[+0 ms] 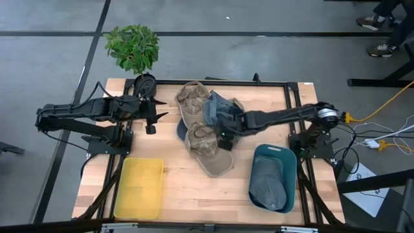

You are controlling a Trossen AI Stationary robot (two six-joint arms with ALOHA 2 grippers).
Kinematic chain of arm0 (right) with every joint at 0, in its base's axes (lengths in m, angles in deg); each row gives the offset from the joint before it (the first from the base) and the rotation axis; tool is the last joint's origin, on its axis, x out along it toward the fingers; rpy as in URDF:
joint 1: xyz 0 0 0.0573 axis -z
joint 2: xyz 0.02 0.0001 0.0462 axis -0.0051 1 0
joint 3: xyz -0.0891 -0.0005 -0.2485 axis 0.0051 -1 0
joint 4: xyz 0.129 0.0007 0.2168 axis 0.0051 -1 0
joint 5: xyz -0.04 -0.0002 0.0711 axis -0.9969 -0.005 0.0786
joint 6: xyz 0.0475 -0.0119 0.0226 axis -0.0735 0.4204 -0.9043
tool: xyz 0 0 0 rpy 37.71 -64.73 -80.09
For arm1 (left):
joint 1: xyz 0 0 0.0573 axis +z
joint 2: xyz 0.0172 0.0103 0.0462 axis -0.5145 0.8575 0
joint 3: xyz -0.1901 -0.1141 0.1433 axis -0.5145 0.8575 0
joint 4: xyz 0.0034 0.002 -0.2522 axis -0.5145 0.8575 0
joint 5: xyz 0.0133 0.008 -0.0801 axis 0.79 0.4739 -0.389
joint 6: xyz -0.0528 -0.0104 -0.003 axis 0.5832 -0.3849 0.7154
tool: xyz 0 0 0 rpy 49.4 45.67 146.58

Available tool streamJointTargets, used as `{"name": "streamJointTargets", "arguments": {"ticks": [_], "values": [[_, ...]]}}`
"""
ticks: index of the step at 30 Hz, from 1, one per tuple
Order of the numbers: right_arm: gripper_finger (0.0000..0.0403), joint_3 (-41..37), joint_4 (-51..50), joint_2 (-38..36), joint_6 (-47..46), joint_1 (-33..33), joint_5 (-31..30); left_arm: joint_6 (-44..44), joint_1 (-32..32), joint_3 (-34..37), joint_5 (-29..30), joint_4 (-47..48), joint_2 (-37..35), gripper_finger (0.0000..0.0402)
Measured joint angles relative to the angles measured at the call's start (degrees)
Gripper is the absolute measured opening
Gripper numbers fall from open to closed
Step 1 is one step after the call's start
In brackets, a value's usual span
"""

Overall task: Pick & Place hat
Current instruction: Put the right blue cap into the blue bin

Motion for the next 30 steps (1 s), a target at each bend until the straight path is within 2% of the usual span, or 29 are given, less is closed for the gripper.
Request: {"name": "streamJointTargets", "arguments": {"ticks": [5,12,22,26,30], "values": [[0.0175,0.0,0.9,0.5,-0.1,3.0,-4.3,0.3,0.0,0.0,0.0,0.3,0.0,0.0171],[0.0184,0.0,1.0,0.5,-3.2,5.2,4.7,0.2,0.0,0.0,-0.1,0.3,0.0,0.0171],[0.0184,-1.8,1.8,0.5,-4.2,5.4,4.3,0.2,0.0,0.0,-0.1,1.3,0.0,0.0171],[0.0174,-4.6,2.8,0.5,-6.2,5.6,1.7,0.3,0.0,0.0,-0.1,1.4,0.0,0.0171],[0.0134,-7.2,4.2,0.5,-8.2,6.1,1.1,0.6,0.0,0.0,-0.1,1.3,0.0,0.0171]]}}
